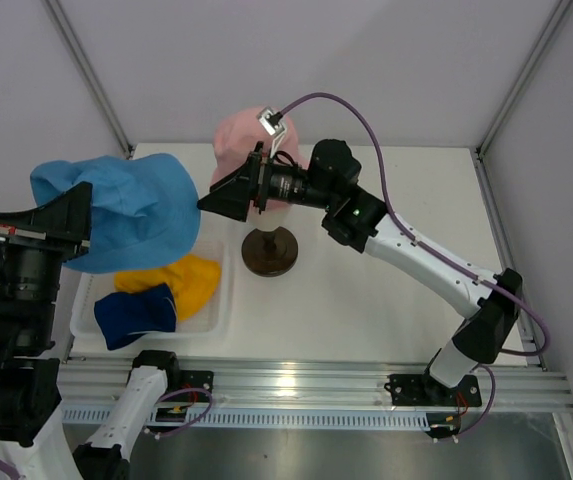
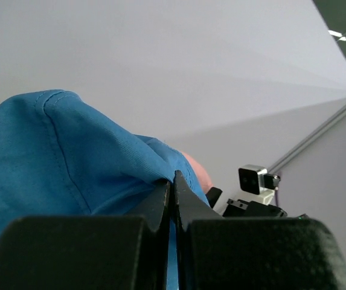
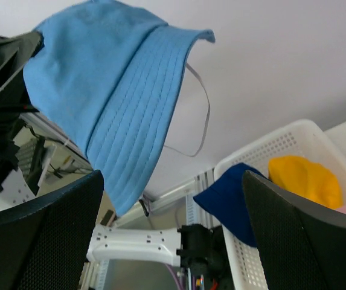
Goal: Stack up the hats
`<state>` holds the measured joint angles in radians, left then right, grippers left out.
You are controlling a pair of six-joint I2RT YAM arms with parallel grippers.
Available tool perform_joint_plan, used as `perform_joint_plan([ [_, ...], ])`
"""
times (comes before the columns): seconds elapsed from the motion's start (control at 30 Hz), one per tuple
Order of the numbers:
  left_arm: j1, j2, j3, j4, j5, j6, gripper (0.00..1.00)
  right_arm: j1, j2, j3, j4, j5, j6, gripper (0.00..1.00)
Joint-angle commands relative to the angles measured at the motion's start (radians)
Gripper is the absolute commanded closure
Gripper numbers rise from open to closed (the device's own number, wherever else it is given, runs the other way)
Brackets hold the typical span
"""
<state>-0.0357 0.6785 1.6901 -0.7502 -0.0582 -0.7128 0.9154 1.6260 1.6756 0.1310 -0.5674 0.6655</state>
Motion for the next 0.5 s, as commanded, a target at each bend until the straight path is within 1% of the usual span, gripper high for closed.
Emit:
perform_joint_plan([
  [0.0,0.008,0.019,-0.018,0.098,0.09,-0.057,0.99,0.014,0.017,0.045,0.171,0.046,0.103,0.0],
  [0.13,0.008,0.021,-0.058,0.153,0.139,-0.086,0.99,0.016,0.061,0.078,0.228,0.032,0.196,0.01],
  [0.2,0.01,0.027,-0.081,0.163,0.156,-0.103,0.99,0.019,0.083,0.101,0.274,0.02,0.229,0.04],
  [0.23,0.008,0.027,-0.086,0.172,0.164,-0.108,0.99,0.022,0.09,0.111,0.282,0.017,0.239,0.06],
  [0.3,0.008,0.032,-0.101,0.195,0.179,-0.12,0.99,0.025,0.116,0.154,0.28,-0.002,0.25,0.16],
  [0.33,0.008,0.039,-0.107,0.204,0.195,-0.122,0.99,0.025,0.124,0.165,0.272,-0.008,0.249,0.23],
  [0.37,0.008,0.044,-0.115,0.207,0.196,-0.122,0.99,0.025,0.126,0.174,0.266,-0.014,0.243,0.42],
  [0.4,0.008,0.05,-0.106,0.207,0.195,-0.119,0.99,0.025,0.129,0.182,0.259,-0.014,0.234,0.5],
  [0.43,0.008,0.059,-0.106,0.207,0.19,-0.114,0.99,0.025,0.127,0.197,0.234,-0.012,0.221,0.62],
  [0.47,0.008,0.065,-0.106,0.21,0.187,-0.111,0.99,0.023,0.124,0.206,0.217,0.004,0.194,0.86],
])
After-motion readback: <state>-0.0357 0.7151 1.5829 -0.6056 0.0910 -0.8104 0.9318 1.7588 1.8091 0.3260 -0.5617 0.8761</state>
